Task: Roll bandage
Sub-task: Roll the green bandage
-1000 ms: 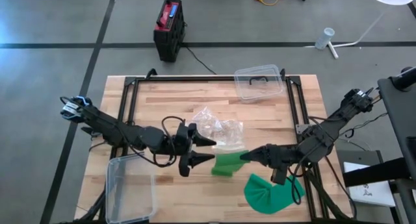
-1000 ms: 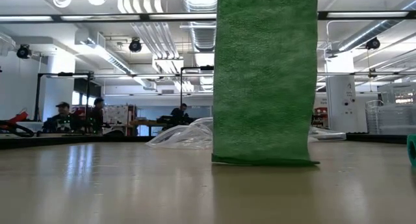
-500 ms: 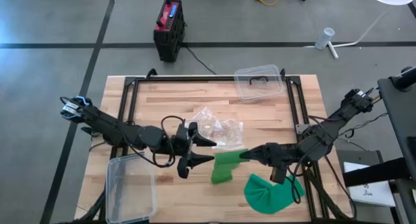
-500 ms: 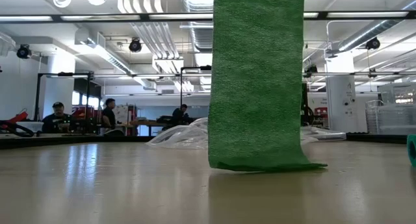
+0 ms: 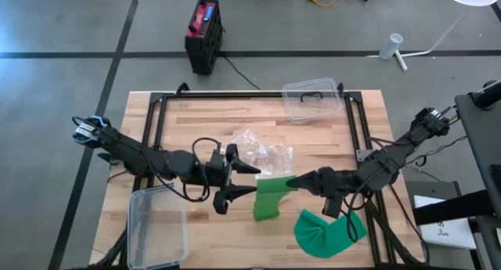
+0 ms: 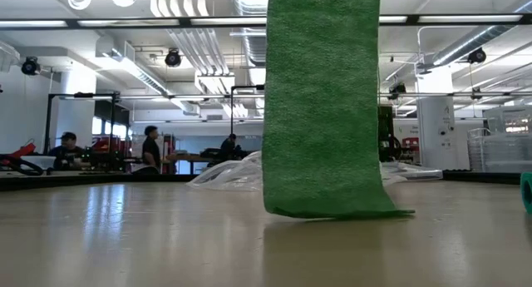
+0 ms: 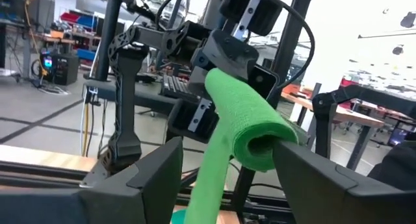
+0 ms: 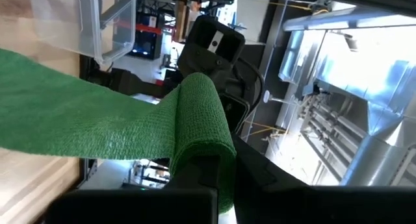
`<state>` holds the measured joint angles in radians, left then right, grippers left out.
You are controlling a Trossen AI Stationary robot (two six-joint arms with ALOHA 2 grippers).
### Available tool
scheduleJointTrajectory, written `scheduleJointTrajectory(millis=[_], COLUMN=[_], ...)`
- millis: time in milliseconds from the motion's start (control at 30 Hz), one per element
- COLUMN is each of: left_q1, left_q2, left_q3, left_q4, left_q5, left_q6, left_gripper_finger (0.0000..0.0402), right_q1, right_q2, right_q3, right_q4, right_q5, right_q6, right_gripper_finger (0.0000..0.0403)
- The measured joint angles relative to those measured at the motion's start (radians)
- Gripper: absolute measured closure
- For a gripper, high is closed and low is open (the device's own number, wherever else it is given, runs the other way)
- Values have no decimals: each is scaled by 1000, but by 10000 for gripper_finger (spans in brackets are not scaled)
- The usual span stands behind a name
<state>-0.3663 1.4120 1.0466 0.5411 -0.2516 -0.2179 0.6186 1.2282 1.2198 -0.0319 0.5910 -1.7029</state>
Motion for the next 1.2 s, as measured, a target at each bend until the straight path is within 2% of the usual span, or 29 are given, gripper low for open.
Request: scheduleJointTrajectory(millis=[400,600,733,833,1000,1200], left_q1=[28,32,30,30,31,31], left_q2=[0,0,0,0,0,0], left_q3=[0,0,0,0,0,1], left_q4=[6,8,24,33,34,54], left_q5=[-1,-3,-1,2,32,22], left_q6=[55,91,139,173,198,209], left_gripper_finger=[211,245,270,299,382,388], right_q1=[-36,-69,-85,-89,-89,-89], right_q2=[0,0,0,0,0,2], right_q3=[0,-1,-1,-1,-1,15], right_q4=[11,10,12,14,14,39], right_q5=[-25,-33,-89,-94,-94,-65], right_q6=[74,101,222,298,503,865], right_gripper_finger=[394,394,394,394,394,361])
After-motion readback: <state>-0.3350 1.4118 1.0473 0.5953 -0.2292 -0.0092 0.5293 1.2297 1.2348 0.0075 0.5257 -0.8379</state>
